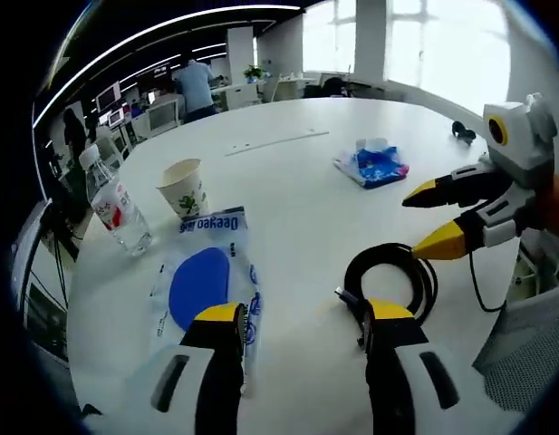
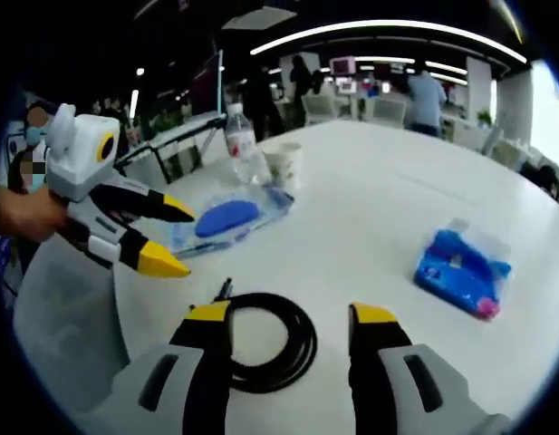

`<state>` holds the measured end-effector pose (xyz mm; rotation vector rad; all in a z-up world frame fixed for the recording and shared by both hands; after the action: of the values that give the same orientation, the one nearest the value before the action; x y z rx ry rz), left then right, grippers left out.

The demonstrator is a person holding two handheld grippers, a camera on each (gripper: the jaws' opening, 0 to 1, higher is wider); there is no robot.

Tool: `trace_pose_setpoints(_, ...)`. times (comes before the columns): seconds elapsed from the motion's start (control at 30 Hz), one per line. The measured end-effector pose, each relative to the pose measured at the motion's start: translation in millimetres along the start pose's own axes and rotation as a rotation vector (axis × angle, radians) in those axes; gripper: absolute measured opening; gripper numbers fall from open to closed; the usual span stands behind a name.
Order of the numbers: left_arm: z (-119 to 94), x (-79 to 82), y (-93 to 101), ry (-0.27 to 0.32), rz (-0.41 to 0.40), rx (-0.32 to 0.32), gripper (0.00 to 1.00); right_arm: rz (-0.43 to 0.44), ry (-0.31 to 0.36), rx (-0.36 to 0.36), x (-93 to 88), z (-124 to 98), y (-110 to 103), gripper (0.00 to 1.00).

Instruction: Arrange the tabletop items into an orderly group along one side of the table until the central work area is clear of visible clutter.

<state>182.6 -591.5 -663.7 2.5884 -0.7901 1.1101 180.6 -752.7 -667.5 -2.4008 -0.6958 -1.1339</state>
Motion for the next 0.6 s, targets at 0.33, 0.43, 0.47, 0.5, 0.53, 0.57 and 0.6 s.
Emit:
trace_pose_setpoints(0.33,-8,-6.2,-22.0,0.006,-0.001,0.027,0.53,-0.042,0.029,0.015,17.3,6,-4,0.52)
trace_pose_setpoints(0.43,-8,-11.8,-32.0,-0.003,0.000,0.039,0.54,-0.063,0.026,0.019,23.0,9,-6,0.52)
trace_pose_setpoints(0.47,-8,-13.0,-34.3,-0.004,-0.003,0.041,0.54,-0.074,0.026,0.018,25.7,10,-6,0.52)
trace_pose_setpoints(0.5,-8,-13.9,-35.8,-0.006,-0.004,0.042,0.54,-0.077,0.026,0.018,27.4,11,-6,0.52)
trace_pose_setpoints(0.53,-8,-15.4,-37.8,-0.008,-0.005,0.042,0.54,-0.079,0.027,0.018,29.9,12,-6,0.52)
trace_pose_setpoints(0.57,-7,-16.1,-39.2,-0.009,-0.006,0.042,0.54,-0.080,0.028,0.017,31.4,12,-6,0.52)
trace_pose_setpoints(0.6,-6,-17.5,-41.2,-0.012,-0.008,0.042,0.54,-0.080,0.027,0.016,32.8,13,-6,0.52)
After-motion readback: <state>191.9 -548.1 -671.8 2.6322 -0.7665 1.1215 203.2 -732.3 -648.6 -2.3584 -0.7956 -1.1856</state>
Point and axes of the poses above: the point that each gripper's makers call its tool centre point, and the gripper's own axes: z roughly forward along the fingers, y roughly to its right, x roughly out of its top, the point moved 3 cm from there along -z, roughly backward along the fingers, and after that the axes turned 1 degree about z, right-handed, at the moved point
